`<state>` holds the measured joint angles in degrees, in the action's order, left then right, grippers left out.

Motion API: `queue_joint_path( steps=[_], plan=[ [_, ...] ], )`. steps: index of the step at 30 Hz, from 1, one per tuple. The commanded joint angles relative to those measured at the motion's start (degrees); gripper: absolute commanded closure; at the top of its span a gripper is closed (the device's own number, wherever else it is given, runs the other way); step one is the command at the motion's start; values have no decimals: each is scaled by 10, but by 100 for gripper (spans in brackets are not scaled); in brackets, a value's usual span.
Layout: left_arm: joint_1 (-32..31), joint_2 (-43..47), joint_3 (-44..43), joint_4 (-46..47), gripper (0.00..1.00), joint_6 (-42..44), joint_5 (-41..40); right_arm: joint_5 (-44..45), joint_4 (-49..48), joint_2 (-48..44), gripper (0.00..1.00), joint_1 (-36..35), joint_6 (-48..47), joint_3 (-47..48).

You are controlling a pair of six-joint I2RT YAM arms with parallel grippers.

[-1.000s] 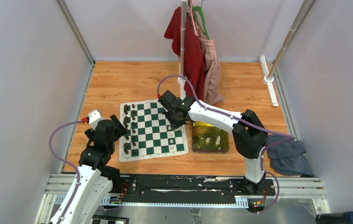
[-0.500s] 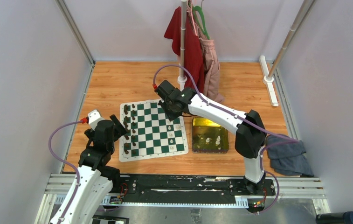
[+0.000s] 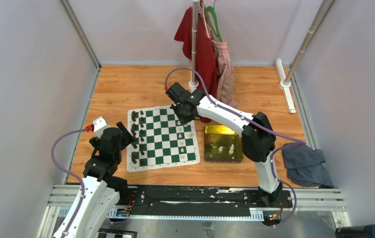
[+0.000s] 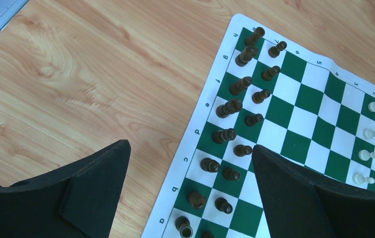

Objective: Set up the chess pieces on the board
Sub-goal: Place the chess piece on the chessboard.

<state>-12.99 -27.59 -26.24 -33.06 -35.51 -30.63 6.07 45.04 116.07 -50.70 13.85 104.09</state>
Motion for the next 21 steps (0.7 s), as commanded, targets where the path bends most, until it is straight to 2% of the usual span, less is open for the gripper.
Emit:
queue_joint_path(
  steps=[1, 21],
  plan=[
    [-5, -3, 5, 5, 0, -1, -13, -2, 6, 16, 100, 19, -12, 3],
    [-5, -11, 3, 5, 0, 1, -14, -30, -31, 52, 100, 33, -14, -25]
  ],
)
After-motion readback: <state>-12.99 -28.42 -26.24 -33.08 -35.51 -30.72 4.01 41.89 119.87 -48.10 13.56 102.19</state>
